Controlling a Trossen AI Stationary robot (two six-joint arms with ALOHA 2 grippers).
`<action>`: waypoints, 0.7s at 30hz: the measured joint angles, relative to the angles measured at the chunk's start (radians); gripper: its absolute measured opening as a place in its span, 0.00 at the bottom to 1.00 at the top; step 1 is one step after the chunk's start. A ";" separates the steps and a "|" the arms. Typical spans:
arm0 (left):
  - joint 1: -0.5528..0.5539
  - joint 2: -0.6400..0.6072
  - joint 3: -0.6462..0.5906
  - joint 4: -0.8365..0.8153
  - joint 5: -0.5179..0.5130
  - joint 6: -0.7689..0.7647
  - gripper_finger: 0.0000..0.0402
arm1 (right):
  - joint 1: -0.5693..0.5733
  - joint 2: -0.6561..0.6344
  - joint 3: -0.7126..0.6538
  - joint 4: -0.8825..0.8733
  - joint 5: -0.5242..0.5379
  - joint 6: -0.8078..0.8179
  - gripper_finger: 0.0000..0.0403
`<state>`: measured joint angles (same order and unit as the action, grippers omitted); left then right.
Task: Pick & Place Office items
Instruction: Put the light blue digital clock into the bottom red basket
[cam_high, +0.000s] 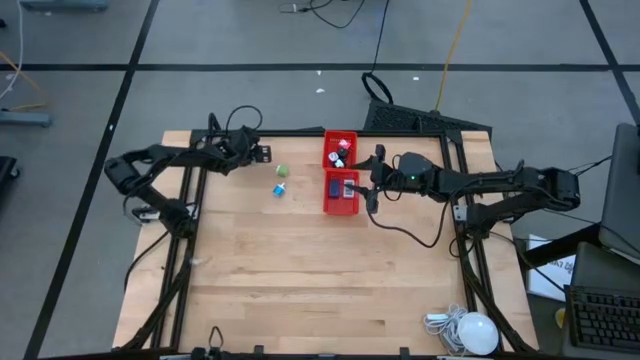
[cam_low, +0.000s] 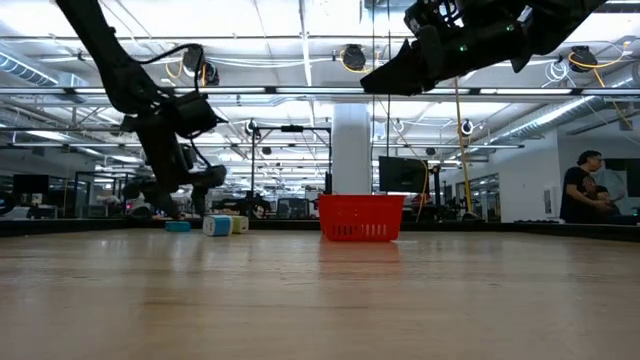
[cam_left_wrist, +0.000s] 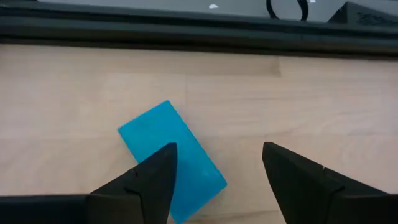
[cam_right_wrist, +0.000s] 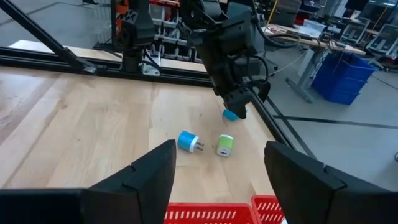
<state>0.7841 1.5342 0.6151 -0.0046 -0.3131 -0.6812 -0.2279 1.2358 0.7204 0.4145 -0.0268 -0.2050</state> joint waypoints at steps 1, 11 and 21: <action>0.000 0.014 0.000 0.011 -0.002 0.007 0.59 | 0.000 0.000 0.000 -0.002 0.000 0.000 0.58; -0.027 0.022 0.008 -0.100 0.308 0.055 0.57 | 0.000 0.000 0.000 0.000 0.000 -0.026 0.58; -0.150 -0.131 0.001 -0.410 0.678 0.066 0.52 | 0.000 0.000 0.000 -0.019 -0.001 0.001 0.58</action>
<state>0.6342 1.4028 0.6157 -0.4141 0.3653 -0.6152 -0.2276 1.2358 0.7208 0.3956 -0.0273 -0.2043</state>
